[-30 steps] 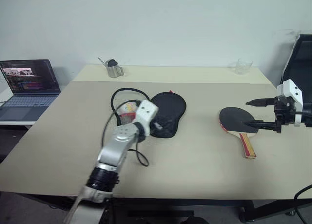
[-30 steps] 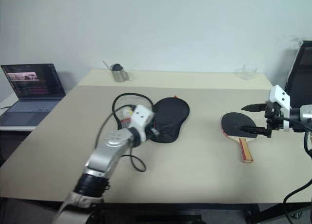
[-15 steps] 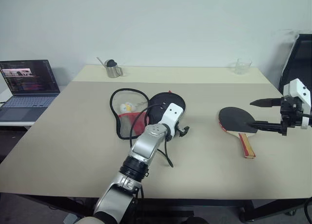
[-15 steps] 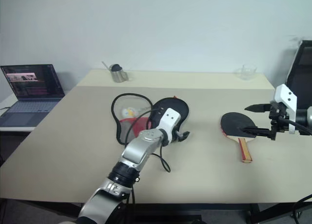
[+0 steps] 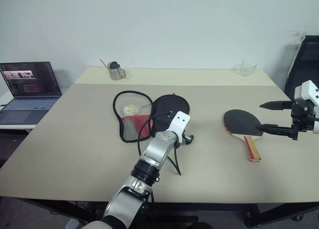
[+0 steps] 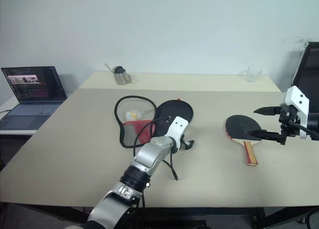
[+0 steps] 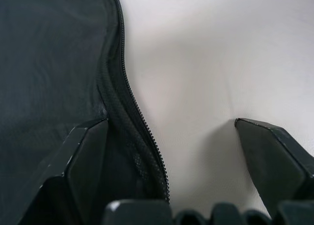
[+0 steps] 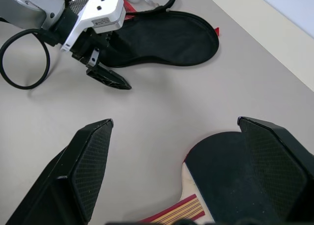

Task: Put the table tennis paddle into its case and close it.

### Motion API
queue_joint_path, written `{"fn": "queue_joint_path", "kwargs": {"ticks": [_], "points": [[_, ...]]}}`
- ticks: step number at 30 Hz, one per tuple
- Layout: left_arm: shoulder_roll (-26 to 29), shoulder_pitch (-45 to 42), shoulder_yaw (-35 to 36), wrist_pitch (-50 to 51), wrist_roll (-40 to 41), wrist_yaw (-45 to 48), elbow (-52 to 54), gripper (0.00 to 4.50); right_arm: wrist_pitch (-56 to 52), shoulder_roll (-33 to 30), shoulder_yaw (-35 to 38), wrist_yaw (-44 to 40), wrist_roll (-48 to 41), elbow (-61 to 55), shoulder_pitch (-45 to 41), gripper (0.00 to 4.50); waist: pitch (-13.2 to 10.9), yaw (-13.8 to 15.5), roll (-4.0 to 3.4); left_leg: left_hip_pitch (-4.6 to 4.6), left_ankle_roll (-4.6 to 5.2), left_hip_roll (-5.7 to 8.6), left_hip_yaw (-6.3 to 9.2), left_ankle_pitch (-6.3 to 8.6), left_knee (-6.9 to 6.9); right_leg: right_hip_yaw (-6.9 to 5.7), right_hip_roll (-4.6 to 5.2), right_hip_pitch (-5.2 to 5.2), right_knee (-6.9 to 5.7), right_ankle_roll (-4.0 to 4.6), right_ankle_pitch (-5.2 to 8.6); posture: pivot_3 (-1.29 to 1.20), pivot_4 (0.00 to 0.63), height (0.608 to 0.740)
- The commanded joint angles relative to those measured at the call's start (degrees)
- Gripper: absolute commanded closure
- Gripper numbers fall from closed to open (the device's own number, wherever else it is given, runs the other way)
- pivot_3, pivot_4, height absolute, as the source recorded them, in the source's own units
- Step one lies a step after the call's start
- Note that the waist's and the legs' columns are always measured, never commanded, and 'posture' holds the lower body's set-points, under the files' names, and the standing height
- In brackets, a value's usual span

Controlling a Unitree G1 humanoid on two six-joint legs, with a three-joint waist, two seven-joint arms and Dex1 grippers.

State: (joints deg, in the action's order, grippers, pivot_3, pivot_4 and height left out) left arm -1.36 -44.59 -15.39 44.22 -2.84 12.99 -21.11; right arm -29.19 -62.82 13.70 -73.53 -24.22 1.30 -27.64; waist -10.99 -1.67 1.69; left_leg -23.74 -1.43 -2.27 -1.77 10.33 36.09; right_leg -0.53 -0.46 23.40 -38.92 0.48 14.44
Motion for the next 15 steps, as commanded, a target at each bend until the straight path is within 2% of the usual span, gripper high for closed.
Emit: {"fn": "queue_joint_path", "kwargs": {"ticks": [1,10,13,15], "points": [[-0.4,0.1,0.2,-0.3,-1.1,-1.2,-1.4,1.27,-0.2,-1.6,2.5,0.7,-1.3,-1.6,-0.2,0.0,0.0,0.0,0.0,0.0,0.0,0.01,0.0,0.0,0.0,0.0,0.0,0.0,0.0,0.0,0.0,0.0,0.15,0.74],[-1.0,-2.0,1.4,-1.4,-0.8,-1.9,-5.2,4.48,-1.0,-2.3,4.0,1.8,-2.0,-2.7,1.5,0.0,0.0,0.0,0.0,0.0,0.0,0.01,0.02,0.0,-0.01,0.0,0.0,0.0,0.03,0.0,0.0,0.0,0.15,0.74],[-1.0,-2.2,1.5,-1.6,-0.8,-1.9,-5.5,4.48,-1.1,-2.4,4.0,2.0,-2.3,-2.8,1.6,0.0,0.0,0.0,-0.01,-0.01,0.0,0.04,0.05,0.0,-0.01,-0.02,0.0,-0.02,0.03,0.0,0.0,0.0,0.15,0.74],[-0.7,-4.1,1.3,-5.2,-0.9,-0.7,-8.6,4.48,-1.2,-2.5,4.1,2.2,-2.5,-3.0,1.7,0.0,0.0,0.0,-0.01,0.0,0.0,0.06,0.06,0.0,0.0,-0.02,0.01,-0.03,0.03,0.0,0.0,0.0,0.15,0.74]]}}
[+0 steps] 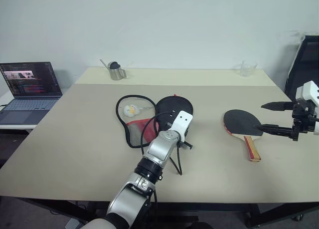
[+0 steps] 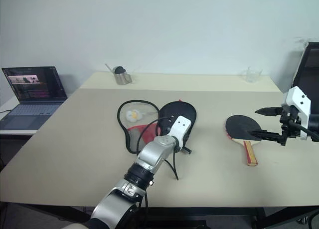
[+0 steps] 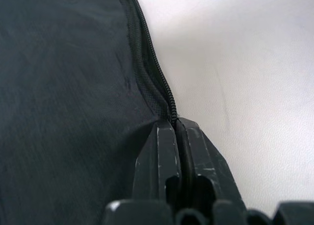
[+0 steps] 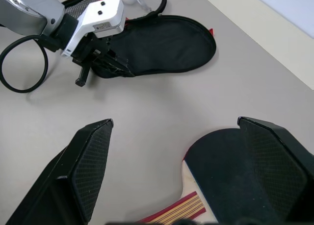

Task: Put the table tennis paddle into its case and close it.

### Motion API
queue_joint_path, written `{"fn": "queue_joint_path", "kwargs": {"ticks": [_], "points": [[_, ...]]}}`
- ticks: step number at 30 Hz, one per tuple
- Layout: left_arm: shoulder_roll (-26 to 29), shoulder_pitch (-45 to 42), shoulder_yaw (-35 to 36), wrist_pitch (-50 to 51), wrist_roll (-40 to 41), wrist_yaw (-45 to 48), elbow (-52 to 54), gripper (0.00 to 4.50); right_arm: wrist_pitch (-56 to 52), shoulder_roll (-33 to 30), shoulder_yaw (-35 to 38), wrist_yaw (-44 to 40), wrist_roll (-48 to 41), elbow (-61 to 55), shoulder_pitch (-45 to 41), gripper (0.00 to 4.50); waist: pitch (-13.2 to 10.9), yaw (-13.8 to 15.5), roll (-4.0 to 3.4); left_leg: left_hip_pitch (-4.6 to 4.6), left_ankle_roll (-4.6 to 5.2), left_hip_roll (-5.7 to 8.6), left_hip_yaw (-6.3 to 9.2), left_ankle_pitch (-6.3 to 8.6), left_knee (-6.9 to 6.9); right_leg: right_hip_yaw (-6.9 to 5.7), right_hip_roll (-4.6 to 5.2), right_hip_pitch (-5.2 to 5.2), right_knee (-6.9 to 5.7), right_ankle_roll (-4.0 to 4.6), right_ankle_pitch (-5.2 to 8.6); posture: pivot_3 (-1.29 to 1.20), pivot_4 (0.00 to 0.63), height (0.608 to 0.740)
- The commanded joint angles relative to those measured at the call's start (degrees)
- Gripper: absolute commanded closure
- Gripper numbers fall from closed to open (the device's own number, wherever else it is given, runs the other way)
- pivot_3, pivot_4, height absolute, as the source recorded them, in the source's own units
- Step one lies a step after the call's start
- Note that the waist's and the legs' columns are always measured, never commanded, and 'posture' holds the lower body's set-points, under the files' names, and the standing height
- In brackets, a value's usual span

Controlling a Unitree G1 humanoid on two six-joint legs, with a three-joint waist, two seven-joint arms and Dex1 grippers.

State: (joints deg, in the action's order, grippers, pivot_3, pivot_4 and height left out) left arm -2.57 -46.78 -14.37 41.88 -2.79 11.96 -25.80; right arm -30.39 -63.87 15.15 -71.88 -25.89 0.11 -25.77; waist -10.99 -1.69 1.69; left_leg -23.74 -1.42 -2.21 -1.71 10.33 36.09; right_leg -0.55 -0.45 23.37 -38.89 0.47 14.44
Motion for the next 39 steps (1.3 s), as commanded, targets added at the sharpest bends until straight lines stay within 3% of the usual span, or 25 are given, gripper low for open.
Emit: {"fn": "queue_joint_path", "kwargs": {"ticks": [1,10,18,29,39], "points": [[0.4,-3.2,0.5,-4.9,-0.7,1.2,-6.2,4.48,-0.1,-1.5,2.7,0.7,-1.0,-2.0,-0.1,0.0,0.0,0.1,0.01,0.0,0.0,0.04,0.03,0.0,0.0,-0.01,0.01,-0.02,0.0,0.0,0.0,0.0,0.15,0.74],[-2.5,-14.8,0.3,-24.1,-1.0,8.8,-28.4,4.48,-0.5,-1.5,1.8,1.3,-1.5,-2.8,-1.1,0.0,0.0,0.3,0.03,-0.22,0.17,0.61,0.24,-0.09,-0.03,-0.03,0.38,-0.03,0.3,-0.26,-0.12,0.0,0.15,0.74],[-7.0,-24.9,3.2,-33.5,-2.0,6.0,-43.2,4.48,-1.7,-0.7,2.5,1.9,-2.7,-6.0,1.2,0.0,0.0,1.0,0.01,-0.87,0.61,0.6,0.16,0.18,-0.11,-0.01,0.43,0.24,0.95,-0.62,-0.1,0.0,0.15,0.74],[-12.5,-29.0,5.6,-35.2,-3.0,-0.7,-48.5,4.48,-4.3,0.1,2.7,4.1,-5.8,-12.0,3.9,0.0,0.0,1.3,0.01,-0.95,0.63,0.62,0.14,0.21,-0.05,-0.01,0.46,0.34,0.89,-0.66,-0.08,0.0,0.15,0.74],[-16.8,-28.9,8.9,-35.1,-0.6,-0.9,-48.7,4.48,-6.1,1.2,1.4,5.9,-7.7,-15.6,3.8,0.0,0.0,1.4,0.01,-0.94,0.63,0.6,0.13,0.21,-0.05,0.0,0.48,0.34,0.88,-0.67,-0.09,0.0,0.15,0.74]]}}
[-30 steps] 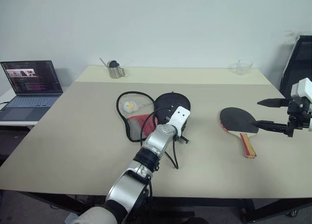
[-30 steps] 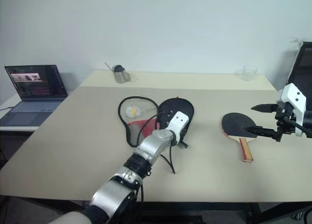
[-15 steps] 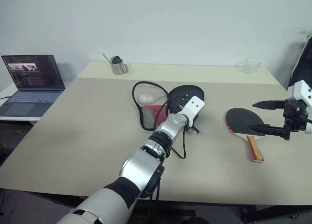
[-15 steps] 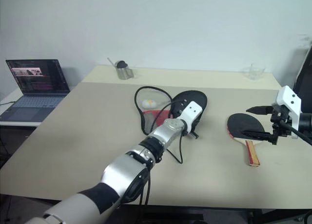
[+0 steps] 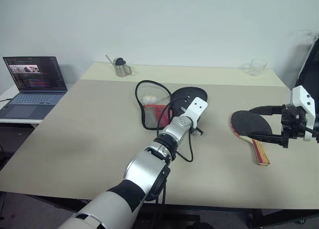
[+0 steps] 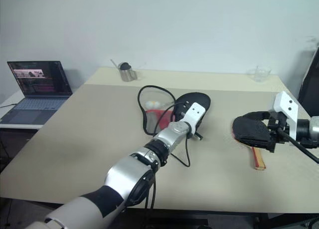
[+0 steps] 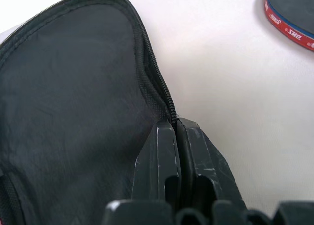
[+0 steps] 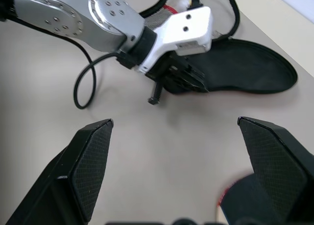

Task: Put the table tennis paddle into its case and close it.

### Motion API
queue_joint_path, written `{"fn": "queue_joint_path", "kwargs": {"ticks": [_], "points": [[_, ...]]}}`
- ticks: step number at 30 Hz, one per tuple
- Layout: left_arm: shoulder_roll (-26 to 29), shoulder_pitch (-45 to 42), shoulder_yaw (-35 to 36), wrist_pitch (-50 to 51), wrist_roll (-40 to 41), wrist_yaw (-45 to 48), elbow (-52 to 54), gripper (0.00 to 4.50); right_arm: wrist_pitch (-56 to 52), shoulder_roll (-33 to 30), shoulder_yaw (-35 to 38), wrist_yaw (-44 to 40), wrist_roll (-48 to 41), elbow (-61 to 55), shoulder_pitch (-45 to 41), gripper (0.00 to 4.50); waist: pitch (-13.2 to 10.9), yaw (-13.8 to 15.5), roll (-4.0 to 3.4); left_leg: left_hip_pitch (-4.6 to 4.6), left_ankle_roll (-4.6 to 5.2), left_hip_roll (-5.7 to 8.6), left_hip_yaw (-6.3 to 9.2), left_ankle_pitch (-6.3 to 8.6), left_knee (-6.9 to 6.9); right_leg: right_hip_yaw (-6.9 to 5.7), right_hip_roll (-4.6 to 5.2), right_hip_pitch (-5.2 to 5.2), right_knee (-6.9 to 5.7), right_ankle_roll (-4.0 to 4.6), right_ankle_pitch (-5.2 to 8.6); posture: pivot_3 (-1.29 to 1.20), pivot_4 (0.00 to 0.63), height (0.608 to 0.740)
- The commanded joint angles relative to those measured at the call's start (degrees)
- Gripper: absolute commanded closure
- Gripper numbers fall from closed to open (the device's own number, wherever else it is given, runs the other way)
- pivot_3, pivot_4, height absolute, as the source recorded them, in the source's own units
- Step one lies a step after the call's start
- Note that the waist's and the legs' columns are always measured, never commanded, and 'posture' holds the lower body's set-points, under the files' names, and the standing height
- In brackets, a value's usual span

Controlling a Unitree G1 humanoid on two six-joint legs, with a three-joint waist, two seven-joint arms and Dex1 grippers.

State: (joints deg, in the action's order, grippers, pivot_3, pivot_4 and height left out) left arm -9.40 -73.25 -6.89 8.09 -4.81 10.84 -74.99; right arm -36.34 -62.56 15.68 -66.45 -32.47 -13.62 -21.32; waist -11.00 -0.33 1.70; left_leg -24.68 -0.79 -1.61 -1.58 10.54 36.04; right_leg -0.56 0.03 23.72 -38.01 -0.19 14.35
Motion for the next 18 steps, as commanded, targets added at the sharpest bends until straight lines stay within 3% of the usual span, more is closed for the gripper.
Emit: {"fn": "queue_joint_path", "kwargs": {"ticks": [1,18], "points": [[-10.3,-2.4,1.7,-1.3,1.5,0.4,0.6,4.48,-0.3,0.0,0.8,0.7,-1.3,-2.1,-0.7,0.0,0.0,0.0,0.0,0.0,0.0,0.0,0.0,0.0,0.0,0.0,0.01,0.0,0.0,0.0,0.0,0.0,0.15,0.74],[-15.7,-0.3,3.2,-2.5,3.9,2.4,0.0,4.48,-2.4,1.0,0.0,2.8,-3.3,-5.8,0.3,0.0,0.0,0.1,-0.01,0.0,0.0,0.01,-0.01,0.0,0.03,0.0,0.01,0.0,-0.05,-0.01,-0.01,0.0,0.15,0.74]]}}
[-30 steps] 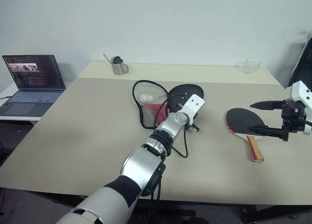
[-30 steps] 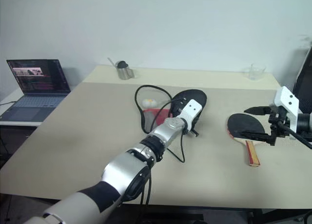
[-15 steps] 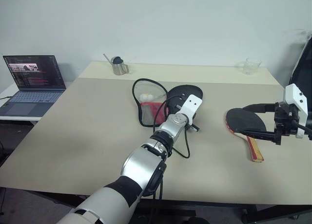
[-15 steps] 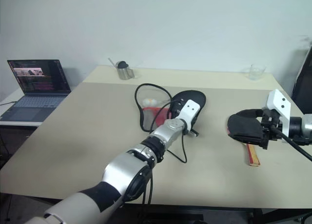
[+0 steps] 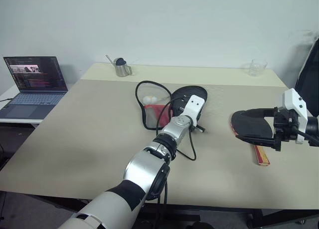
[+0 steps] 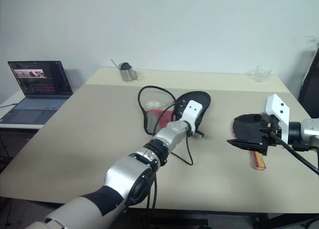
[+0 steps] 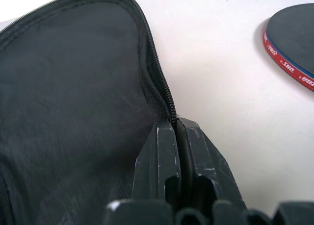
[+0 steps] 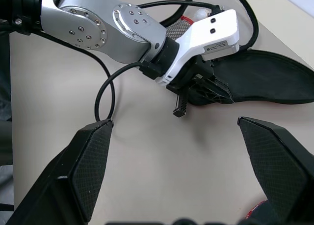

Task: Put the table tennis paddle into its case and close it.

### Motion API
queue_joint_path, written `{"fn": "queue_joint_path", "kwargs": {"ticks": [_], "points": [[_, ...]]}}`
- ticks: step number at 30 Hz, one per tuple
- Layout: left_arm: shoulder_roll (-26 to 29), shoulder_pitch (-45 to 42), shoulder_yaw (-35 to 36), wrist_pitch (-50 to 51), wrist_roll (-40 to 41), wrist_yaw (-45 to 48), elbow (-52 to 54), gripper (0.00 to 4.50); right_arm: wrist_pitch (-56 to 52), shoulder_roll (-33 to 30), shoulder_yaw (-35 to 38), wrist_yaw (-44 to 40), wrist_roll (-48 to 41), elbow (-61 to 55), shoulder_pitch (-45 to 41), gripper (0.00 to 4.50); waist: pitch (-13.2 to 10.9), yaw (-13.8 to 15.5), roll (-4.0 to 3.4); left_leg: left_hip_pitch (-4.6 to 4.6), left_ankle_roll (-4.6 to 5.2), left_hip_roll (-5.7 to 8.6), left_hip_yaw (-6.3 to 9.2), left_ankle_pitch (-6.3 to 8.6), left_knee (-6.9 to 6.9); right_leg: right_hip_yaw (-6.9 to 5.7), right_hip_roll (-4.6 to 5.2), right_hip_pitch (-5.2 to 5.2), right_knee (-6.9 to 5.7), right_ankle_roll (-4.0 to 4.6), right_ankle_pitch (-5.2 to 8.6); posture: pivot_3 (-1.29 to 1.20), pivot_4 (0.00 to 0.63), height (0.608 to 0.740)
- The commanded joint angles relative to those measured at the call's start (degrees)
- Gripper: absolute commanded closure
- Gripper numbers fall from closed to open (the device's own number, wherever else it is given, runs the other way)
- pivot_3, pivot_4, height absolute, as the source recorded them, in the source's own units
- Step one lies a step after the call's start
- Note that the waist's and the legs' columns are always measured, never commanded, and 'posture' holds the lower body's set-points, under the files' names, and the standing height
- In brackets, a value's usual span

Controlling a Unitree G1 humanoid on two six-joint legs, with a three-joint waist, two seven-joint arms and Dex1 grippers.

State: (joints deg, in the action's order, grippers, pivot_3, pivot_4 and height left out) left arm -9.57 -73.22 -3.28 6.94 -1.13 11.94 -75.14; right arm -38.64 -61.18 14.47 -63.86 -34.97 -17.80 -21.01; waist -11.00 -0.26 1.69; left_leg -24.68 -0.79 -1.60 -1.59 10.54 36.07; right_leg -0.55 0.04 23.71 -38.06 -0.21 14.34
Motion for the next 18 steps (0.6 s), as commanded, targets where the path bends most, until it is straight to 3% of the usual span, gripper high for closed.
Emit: {"fn": "queue_joint_path", "kwargs": {"ticks": [1,16,18], "points": [[-16.0,-0.2,-0.6,-1.4,0.1,1.4,0.0,4.48,-0.1,-0.5,1.3,0.3,-0.9,-1.7,0.0,0.0,0.0,0.0,0.0,0.0,0.0,0.0,0.0,0.0,0.0,-0.01,0.0,0.0,0.0,0.0,0.0,0.0,0.15,0.74],[-18.9,1.8,-3.8,0.7,-1.1,0.2,-0.8,4.48,-1.9,-0.4,1.9,2.0,-2.1,-3.7,0.4,0.0,0.0,0.0,0.0,0.0,0.0,0.0,0.0,0.0,0.02,0.01,0.0,0.0,-0.03,0.0,0.0,0.0,0.15,0.74],[-18.8,2.1,-4.2,0.3,-1.2,0.0,-0.8,4.0,-1.9,-0.4,1.7,2.2,-2.3,-3.7,0.2,0.0,0.0,0.0,0.0,0.0,0.0,0.0,0.01,0.0,0.02,0.01,0.0,0.0,-0.04,0.0,0.0,0.0,0.15,0.74]]}}
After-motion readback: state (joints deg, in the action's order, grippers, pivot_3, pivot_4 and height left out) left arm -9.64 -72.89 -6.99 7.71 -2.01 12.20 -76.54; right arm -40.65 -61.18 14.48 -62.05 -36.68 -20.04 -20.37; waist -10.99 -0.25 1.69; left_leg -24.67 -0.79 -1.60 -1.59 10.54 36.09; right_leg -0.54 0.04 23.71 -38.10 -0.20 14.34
